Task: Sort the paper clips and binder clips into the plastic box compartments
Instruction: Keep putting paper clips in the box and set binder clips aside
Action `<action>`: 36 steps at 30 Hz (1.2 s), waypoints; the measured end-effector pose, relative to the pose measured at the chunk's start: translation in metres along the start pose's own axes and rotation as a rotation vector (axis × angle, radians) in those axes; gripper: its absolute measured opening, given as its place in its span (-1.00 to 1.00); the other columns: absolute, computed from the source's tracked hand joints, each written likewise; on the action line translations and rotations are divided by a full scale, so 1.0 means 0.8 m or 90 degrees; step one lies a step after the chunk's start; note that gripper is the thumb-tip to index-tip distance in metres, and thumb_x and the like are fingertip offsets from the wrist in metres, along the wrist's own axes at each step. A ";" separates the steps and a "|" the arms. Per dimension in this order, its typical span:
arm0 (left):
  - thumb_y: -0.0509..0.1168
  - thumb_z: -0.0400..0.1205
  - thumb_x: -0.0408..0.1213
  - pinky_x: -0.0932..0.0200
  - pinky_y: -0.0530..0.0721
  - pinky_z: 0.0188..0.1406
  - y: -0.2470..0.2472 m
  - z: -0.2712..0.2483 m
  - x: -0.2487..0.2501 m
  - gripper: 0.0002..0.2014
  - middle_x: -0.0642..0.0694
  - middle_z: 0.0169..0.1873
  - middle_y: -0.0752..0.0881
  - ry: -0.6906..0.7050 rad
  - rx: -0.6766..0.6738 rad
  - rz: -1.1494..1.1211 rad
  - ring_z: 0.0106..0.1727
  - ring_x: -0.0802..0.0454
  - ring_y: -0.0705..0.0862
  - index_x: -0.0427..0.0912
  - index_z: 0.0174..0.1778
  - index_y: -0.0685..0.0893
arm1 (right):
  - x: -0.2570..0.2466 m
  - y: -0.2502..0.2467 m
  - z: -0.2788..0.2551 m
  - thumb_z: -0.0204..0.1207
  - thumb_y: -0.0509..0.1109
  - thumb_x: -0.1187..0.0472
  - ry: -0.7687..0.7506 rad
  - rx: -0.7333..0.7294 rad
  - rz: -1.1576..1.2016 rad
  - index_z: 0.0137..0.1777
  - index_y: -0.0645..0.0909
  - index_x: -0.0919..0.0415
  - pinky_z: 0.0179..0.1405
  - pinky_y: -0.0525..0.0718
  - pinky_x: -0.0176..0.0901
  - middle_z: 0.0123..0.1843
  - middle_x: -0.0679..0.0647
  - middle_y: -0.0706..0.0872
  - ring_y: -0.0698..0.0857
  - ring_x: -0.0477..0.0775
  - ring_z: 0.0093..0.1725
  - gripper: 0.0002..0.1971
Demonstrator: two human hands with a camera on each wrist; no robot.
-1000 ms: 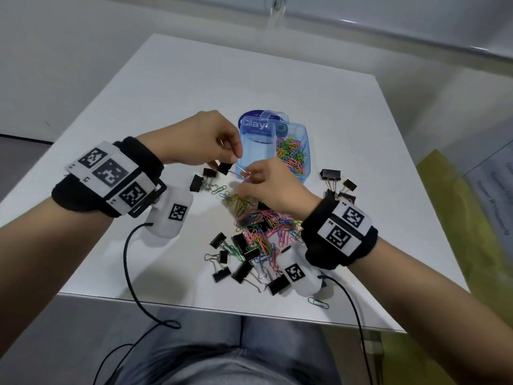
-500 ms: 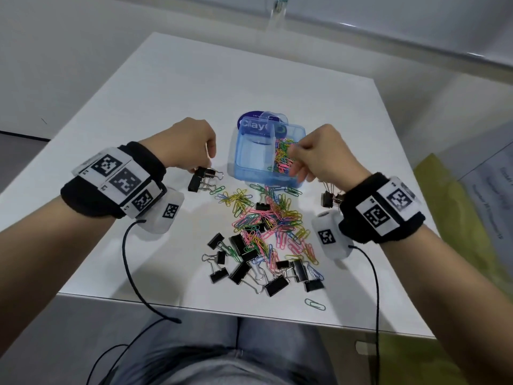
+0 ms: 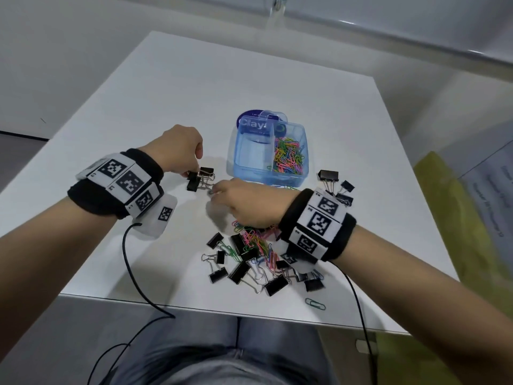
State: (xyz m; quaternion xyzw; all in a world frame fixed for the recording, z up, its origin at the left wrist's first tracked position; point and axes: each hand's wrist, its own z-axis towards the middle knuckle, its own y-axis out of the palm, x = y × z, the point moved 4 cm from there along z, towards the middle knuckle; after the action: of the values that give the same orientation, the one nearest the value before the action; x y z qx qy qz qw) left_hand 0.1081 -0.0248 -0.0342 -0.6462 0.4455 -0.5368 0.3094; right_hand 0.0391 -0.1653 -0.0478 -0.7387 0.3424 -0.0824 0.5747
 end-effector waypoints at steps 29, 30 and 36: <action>0.41 0.54 -0.13 0.02 0.59 -0.05 0.090 -0.050 0.141 -0.63 -0.11 0.06 0.61 0.437 -0.215 0.222 -0.06 0.04 0.53 -0.08 0.27 0.63 | 0.074 0.034 -0.129 0.17 0.63 0.07 0.377 0.060 0.153 0.22 0.47 0.25 -0.13 0.64 0.00 0.07 0.11 0.36 0.59 0.13 -0.12 -0.35; 0.42 0.53 -0.13 0.00 0.60 -0.05 0.092 -0.049 0.144 -0.64 -0.12 0.05 0.61 0.440 -0.217 0.234 -0.04 0.01 0.54 -0.10 0.24 0.64 | 0.072 0.033 -0.127 0.18 0.63 0.09 0.359 0.072 0.162 0.24 0.48 0.25 -0.02 0.66 0.05 0.07 0.11 0.38 0.61 0.17 -0.06 -0.35; 0.46 0.46 -0.14 0.09 0.49 -0.24 0.098 -0.043 0.150 -0.73 -0.10 -0.05 0.65 0.424 -0.200 0.257 -0.07 -0.02 0.56 -0.16 -0.01 0.65 | 0.076 0.032 -0.132 0.03 0.64 -0.23 0.403 0.082 0.124 0.24 0.45 0.20 -0.01 0.67 0.06 0.10 0.14 0.39 0.58 0.17 -0.04 -0.16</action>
State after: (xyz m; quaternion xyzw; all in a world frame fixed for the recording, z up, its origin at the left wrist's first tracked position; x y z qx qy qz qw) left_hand 0.0591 -0.1631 -0.0454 -0.3768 0.7151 -0.5706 0.1453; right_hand 0.0198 -0.2885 -0.0533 -0.6023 0.5670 -0.2740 0.4905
